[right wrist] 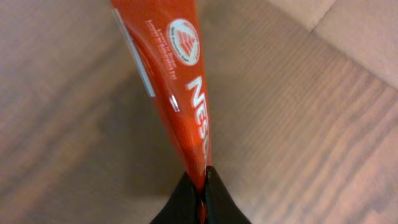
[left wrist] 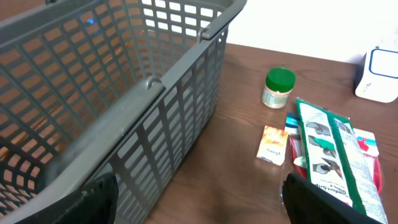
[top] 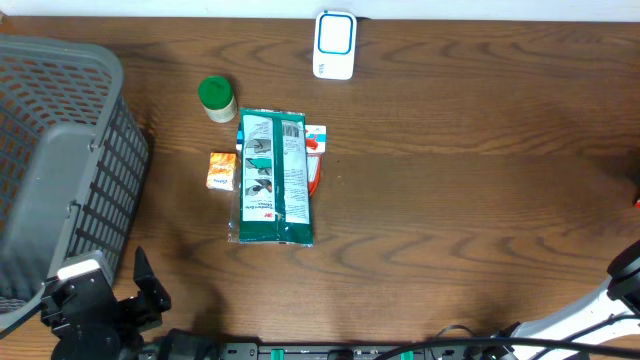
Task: Scan the item barcode
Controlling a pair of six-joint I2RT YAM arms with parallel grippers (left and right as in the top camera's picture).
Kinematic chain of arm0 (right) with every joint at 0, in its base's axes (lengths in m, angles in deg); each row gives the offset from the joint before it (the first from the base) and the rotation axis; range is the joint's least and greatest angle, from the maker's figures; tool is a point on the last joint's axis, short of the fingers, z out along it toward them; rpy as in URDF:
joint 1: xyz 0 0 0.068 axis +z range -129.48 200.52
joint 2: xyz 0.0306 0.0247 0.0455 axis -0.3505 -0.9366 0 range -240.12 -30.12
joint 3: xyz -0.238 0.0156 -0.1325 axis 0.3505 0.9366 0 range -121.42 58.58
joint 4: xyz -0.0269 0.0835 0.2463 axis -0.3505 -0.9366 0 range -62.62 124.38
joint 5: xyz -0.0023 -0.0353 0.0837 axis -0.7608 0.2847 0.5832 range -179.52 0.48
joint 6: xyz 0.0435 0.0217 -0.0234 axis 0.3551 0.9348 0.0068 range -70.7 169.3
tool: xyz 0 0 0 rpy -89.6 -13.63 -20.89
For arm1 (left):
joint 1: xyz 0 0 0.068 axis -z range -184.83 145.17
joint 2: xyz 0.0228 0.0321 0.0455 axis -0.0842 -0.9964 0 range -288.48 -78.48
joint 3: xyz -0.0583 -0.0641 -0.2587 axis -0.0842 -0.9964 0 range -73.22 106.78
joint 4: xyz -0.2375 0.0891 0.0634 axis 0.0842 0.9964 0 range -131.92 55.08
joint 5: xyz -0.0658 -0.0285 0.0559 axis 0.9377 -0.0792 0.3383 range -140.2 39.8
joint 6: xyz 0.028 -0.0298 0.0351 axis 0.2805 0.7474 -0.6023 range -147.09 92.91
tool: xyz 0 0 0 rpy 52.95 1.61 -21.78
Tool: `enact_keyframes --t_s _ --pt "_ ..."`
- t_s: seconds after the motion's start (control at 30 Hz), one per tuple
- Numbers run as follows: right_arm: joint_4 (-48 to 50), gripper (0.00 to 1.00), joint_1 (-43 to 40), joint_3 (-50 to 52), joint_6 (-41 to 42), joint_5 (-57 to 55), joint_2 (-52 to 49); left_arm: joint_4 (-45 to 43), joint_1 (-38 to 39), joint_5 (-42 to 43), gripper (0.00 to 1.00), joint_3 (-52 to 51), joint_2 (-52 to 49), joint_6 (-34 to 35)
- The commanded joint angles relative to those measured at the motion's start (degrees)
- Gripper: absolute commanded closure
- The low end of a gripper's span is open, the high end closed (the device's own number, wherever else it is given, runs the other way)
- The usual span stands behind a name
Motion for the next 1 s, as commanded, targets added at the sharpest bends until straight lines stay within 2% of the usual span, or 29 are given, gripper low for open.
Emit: enact_keyframes --t_s 0.0,0.03,0.1,0.13,0.47,0.53,0.6,0.67,0.7,0.73,0.77,0.8,0.83,0.87,0.9,0.93,0.97 --pt "-0.2 0.43 1.1 -2.6 -0.9 0.0 0.5 1.0 0.2 -0.3 0.16 -0.5 -0.3 1.6" --pt "-1.0 0.26 1.2 -2.9 -0.9 0.0 0.5 1.5 0.2 -0.3 0.16 -0.5 -0.3 1.6" --pt "-2.9 0.06 1.1 -3.7 -0.9 0.0 0.5 2.2 0.2 -0.3 0.16 -0.5 -0.3 1.6" --pt "-4.2 0.03 1.1 -4.1 -0.9 0.3 0.7 2.4 0.2 -0.3 0.16 -0.5 -0.3 1.6" --pt "-7.5 0.01 1.2 -4.8 -2.3 4.1 8.0 2.6 0.2 -0.4 0.16 -0.5 -0.3 1.6" --pt "-7.7 0.08 1.2 -4.8 -3.0 4.0 8.3 2.6 0.2 -0.4 0.16 -0.5 -0.3 1.6" --pt "-8.7 0.09 1.2 -4.8 -3.0 3.0 8.2 2.6 0.2 -0.4 0.16 -0.5 -0.3 1.6" --pt "-9.4 0.01 1.2 -4.8 -3.0 1.6 7.7 2.6 0.2 -0.4 0.16 -0.5 -0.3 1.6" --pt "-9.7 0.03 1.2 -4.8 -3.0 1.2 7.5 2.6 0.2 -0.4 0.16 -0.5 -0.3 1.6" --pt "-9.8 0.14 1.2 -4.8 -3.0 0.6 7.2 2.6 0.2 -0.4 0.16 -0.5 -0.3 1.6" --pt "-10.0 0.15 1.2 -4.8 -3.0 0.3 6.9 2.6 0.2 -0.3 0.16 -0.5 -0.3 1.6" --pt "-10.1 0.11 1.2 -4.8 -3.0 0.2 6.6 2.6 0.2 -0.4 0.16 -0.5 -0.3 1.6" --pt "-10.1 0.01 1.2 -4.8 -3.0 0.2 6.4 2.6 0.2 -0.3 0.16 -0.5 -0.3 1.6" --pt "-10.1 0.09 1.2 -4.8 -3.0 0.2 6.2 2.6 0.2 -0.3 0.16 -0.5 -0.3 1.6" --pt "-10.1 0.38 1.2 -4.8 -3.0 0.2 6.1 2.6 0.2 -0.3 0.16 -0.5 -0.3 1.6" --pt "-10.1 0.59 1.2 -4.8 -3.0 0.2 5.9 2.6 0.2 -0.3 0.16 -0.5 -0.3 1.6" --pt "-10.0 0.52 1.1 -4.8 -3.0 0.2 5.8 2.6 0.2 -0.3 0.16 -0.5 -0.3 1.6"
